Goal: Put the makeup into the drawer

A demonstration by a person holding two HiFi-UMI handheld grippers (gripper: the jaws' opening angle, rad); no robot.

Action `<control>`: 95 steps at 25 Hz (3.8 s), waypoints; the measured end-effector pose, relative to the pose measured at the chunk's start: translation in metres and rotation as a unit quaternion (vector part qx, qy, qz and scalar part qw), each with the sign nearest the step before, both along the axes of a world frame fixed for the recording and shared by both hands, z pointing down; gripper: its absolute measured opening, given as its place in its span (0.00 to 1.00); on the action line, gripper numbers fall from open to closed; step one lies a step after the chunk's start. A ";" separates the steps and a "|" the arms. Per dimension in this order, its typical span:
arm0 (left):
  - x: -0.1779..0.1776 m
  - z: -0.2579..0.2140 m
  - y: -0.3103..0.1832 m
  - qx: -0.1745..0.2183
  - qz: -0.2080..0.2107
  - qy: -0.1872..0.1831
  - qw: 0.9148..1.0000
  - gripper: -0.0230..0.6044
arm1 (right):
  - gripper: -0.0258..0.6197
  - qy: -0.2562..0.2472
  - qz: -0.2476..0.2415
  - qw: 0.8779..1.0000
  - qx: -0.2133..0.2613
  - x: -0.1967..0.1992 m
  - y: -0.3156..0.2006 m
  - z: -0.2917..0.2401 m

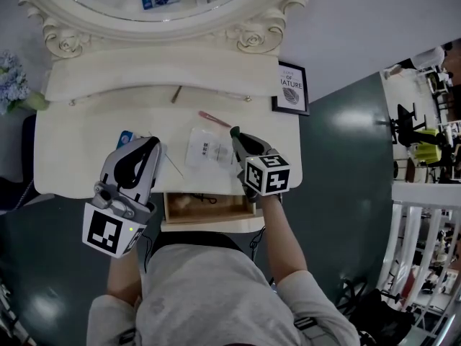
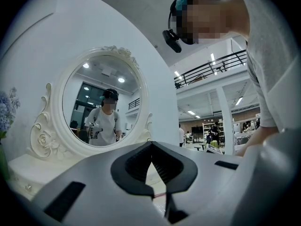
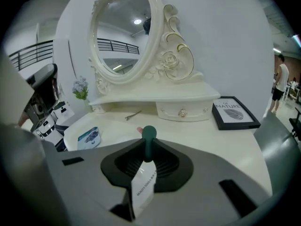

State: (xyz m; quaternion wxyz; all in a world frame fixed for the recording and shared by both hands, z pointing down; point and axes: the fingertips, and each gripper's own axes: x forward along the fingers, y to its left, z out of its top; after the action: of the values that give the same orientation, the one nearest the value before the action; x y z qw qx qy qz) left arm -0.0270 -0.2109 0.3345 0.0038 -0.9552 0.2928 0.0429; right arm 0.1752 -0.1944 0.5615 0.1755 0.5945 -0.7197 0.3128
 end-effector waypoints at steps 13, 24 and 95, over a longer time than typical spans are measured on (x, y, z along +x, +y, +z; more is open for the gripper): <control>-0.006 -0.018 0.028 0.015 -0.017 0.005 1.000 0.06 | 0.13 -0.051 -0.019 0.990 0.134 -0.023 0.023 -0.079; -0.009 -0.031 0.060 0.031 -0.029 0.008 0.999 0.06 | 0.13 -0.045 -0.056 0.981 0.179 -0.039 0.051 -0.118; -0.086 -0.021 0.137 0.015 -0.137 -0.004 0.990 0.06 | 0.12 0.176 -0.381 0.885 -0.202 -0.136 0.188 0.141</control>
State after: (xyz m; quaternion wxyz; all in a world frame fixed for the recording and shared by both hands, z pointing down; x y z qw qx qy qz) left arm -0.1126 -0.0735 0.3134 0.0257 -0.9061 0.4201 0.0424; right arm 0.0390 -0.0062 0.7021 0.5212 0.2711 -0.7694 0.2507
